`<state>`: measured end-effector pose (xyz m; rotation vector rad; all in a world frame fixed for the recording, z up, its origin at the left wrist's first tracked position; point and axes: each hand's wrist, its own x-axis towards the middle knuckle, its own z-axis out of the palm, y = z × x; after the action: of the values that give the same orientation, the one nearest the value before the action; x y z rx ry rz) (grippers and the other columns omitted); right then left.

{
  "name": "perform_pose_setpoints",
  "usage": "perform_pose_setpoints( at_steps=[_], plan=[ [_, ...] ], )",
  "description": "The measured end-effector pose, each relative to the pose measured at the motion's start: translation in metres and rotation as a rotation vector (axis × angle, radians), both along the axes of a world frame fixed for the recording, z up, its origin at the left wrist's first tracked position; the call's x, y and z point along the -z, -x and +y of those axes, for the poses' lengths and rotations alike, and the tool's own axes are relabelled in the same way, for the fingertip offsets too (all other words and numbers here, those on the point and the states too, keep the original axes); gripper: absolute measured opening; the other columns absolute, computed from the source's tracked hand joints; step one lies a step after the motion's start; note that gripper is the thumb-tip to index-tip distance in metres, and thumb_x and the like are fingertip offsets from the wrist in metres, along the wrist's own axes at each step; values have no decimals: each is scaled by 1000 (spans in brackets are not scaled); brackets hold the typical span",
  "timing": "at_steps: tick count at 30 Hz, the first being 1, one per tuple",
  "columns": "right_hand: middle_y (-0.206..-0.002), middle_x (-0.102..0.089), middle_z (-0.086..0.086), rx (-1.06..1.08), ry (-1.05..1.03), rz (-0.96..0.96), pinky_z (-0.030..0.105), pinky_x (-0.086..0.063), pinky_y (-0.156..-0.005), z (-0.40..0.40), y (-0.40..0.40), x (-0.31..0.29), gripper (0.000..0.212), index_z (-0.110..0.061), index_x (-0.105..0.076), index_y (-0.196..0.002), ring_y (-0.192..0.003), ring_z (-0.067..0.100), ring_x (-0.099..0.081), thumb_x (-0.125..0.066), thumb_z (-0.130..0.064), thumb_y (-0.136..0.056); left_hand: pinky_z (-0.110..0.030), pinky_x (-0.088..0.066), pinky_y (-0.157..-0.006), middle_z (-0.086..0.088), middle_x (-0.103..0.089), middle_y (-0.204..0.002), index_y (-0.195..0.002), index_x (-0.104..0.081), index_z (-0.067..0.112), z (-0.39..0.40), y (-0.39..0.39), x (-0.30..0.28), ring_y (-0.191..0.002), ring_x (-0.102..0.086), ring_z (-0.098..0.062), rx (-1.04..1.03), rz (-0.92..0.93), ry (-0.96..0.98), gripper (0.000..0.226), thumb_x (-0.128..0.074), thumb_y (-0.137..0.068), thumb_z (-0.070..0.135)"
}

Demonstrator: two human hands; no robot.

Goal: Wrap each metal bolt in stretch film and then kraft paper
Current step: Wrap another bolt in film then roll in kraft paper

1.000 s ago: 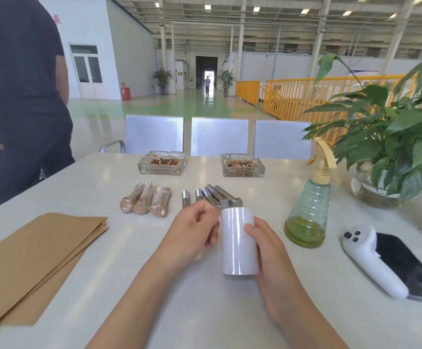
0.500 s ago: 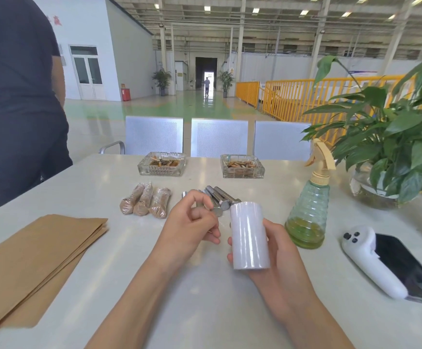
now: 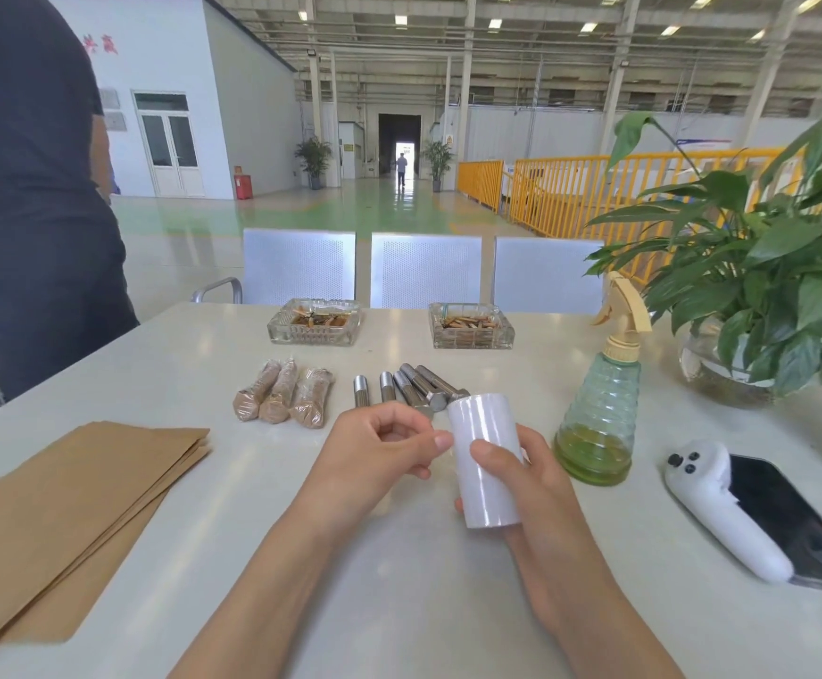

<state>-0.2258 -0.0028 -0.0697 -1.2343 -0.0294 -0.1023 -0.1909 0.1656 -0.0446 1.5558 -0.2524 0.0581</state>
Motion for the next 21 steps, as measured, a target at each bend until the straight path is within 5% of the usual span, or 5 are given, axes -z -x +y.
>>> perform_pose_setpoints(
  at_steps=[4, 11, 15, 21],
  plan=[
    [-112, -74, -12, 80, 175, -126, 20, -56, -71, 3, 2, -1, 51, -43, -67, -119, -98, 9, -72, -81, -46, -69, -23, -56, -68, -9, -54, -71, -85, -71, 7, 6, -1, 0, -66, -57, -21, 45, -5, 10, 14, -76, -85, -6],
    [-116, -73, -16, 126, 224, -170, 25, -57, -75, 2, 0, 1, 50, -50, -63, -126, -101, 5, -71, -77, -49, -77, -19, -51, -68, -7, -56, -74, -81, -75, 16, 10, 1, -5, -70, -60, -20, 63, -50, 1, 9, -75, -75, 10],
    [-102, -77, -5, 136, 33, -57, 40, -62, -70, 0, 0, 0, 44, -36, -68, -113, -89, 17, -75, -81, -51, -74, -19, -51, -69, -9, -56, -75, -82, -76, 18, 10, 1, -5, -70, -60, -20, 87, -51, -19, 9, -74, -75, 12],
    [-103, -69, 18, -17, -429, 103, 37, -60, -66, -12, -1, -4, 35, -11, -77, -108, -93, 29, -66, -78, -35, -83, -21, -55, -73, -3, -60, -78, -88, -78, 17, 16, -1, -3, -71, -64, -17, 110, 16, 24, 16, -77, -82, 3]
  ],
)
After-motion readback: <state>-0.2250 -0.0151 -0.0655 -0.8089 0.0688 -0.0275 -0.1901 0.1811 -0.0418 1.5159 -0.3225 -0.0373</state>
